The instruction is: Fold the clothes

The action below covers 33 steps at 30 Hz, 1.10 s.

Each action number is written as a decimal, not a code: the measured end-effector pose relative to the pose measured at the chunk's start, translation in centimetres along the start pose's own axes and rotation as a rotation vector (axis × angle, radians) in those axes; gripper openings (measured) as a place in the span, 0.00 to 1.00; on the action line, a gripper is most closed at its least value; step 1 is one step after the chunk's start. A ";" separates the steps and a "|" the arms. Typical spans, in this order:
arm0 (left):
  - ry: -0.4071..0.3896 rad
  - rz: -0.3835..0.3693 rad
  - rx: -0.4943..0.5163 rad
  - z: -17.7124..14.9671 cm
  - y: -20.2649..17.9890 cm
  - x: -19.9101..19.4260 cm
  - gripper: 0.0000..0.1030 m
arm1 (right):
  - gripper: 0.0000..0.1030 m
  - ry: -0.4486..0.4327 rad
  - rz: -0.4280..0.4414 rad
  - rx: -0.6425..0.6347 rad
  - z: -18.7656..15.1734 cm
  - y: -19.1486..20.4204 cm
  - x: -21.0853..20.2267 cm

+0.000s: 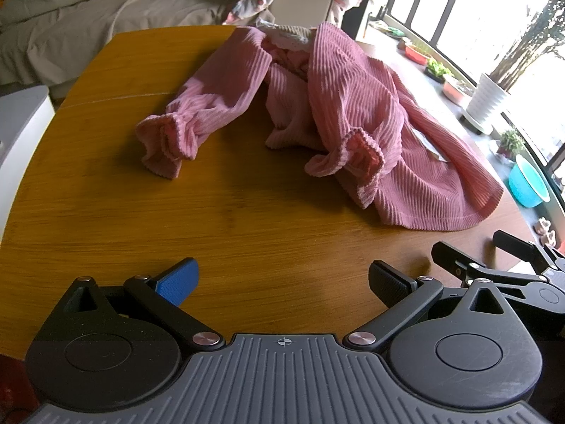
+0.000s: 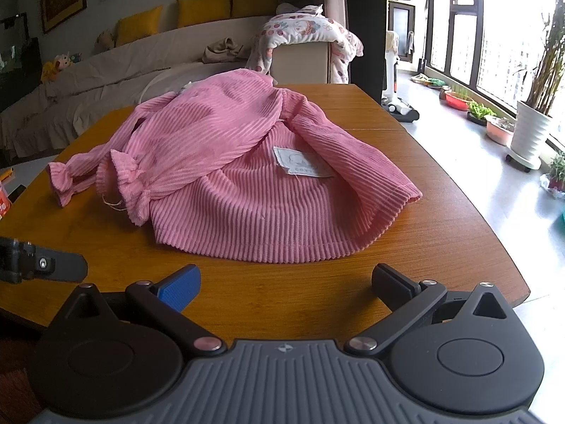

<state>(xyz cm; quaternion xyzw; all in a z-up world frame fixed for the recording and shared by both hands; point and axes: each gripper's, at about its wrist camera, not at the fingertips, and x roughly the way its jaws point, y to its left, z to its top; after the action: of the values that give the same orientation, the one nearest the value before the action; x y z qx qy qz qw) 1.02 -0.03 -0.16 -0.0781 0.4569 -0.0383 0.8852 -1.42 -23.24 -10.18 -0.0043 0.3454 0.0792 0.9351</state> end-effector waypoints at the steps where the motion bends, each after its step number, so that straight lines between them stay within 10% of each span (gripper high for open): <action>1: -0.002 -0.005 -0.012 0.4 0.3 0.0 1.00 | 1.00 0.008 0.006 0.000 0.2 -0.2 0.1; 13: -0.138 -0.075 -0.013 6.9 1.9 0.2 1.00 | 1.00 -0.044 0.081 0.137 6.6 -3.9 1.4; 23: -0.273 -0.410 0.036 10.7 3.7 2.3 1.00 | 1.00 -0.045 0.240 0.254 13.9 -3.7 10.4; 33: -0.150 -0.538 0.029 14.0 4.2 8.6 1.00 | 1.00 0.076 0.385 0.249 12.6 -3.3 13.7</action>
<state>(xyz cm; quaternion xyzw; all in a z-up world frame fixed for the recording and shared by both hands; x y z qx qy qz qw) 17.39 4.38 0.14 -0.1867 0.3523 -0.2728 0.8756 17.44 -23.73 -9.57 0.1741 0.3818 0.2128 0.8824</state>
